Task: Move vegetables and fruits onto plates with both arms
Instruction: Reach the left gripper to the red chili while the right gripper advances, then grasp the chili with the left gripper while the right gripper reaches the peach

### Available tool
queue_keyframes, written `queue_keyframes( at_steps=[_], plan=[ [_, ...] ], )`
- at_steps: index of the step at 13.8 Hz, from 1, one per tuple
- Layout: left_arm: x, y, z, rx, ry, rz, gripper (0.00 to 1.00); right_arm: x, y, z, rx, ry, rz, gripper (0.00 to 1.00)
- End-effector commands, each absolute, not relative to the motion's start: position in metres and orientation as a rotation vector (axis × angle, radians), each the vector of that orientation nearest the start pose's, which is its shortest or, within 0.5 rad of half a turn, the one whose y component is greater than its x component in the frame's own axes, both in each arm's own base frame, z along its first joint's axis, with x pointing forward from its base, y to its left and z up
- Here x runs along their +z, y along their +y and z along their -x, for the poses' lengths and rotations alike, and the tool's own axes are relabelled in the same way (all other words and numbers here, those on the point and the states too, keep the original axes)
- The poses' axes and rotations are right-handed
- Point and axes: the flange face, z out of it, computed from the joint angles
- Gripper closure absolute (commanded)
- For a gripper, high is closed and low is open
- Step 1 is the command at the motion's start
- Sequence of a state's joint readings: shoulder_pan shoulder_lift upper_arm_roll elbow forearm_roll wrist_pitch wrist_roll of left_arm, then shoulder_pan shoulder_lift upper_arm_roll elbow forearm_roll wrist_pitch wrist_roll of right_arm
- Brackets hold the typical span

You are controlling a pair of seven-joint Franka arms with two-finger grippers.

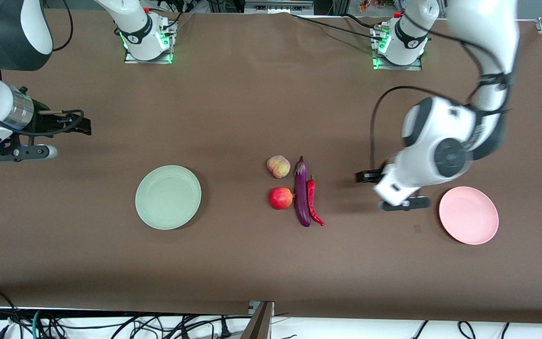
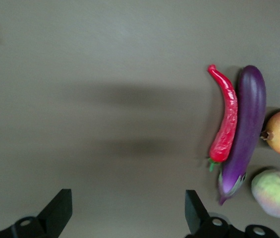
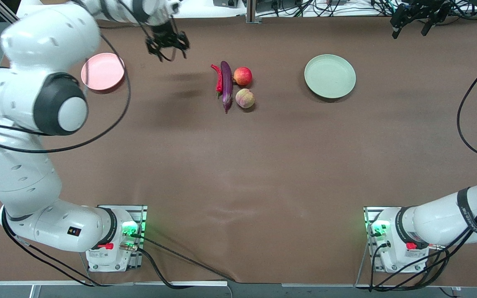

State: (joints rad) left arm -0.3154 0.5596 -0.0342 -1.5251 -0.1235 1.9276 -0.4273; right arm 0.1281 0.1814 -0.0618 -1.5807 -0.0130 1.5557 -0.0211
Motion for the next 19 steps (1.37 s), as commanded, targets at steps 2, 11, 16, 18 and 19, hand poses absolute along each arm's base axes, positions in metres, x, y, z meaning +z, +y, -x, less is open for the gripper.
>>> queue_keyframes(
  at_steps=[2, 11, 16, 18, 19],
  plan=[
    [0.266, -0.278, -0.642, 0.328, -0.278, 3.204, 0.0, 0.499, 0.04, -0.601, 0.38, -0.147, 3.125, 0.0],
    [0.202, -0.331, -0.662, 0.186, -0.35, 3.27, 0.0, 0.451, 0.154, -0.616, 0.306, -0.011, 3.084, 0.0],
    [0.181, -0.34, -0.658, 0.149, -0.331, 3.274, 0.0, 0.411, 0.248, -0.607, 0.26, 0.041, 3.113, 0.0],
    [0.18, -0.337, -0.659, 0.148, -0.33, 3.272, 0.0, 0.404, 0.268, -0.603, 0.236, 0.052, 3.114, 0.0],
    [0.178, -0.337, -0.658, 0.151, -0.326, 3.269, 0.0, 0.399, 0.279, -0.602, 0.219, 0.063, 3.114, 0.0]
  ],
)
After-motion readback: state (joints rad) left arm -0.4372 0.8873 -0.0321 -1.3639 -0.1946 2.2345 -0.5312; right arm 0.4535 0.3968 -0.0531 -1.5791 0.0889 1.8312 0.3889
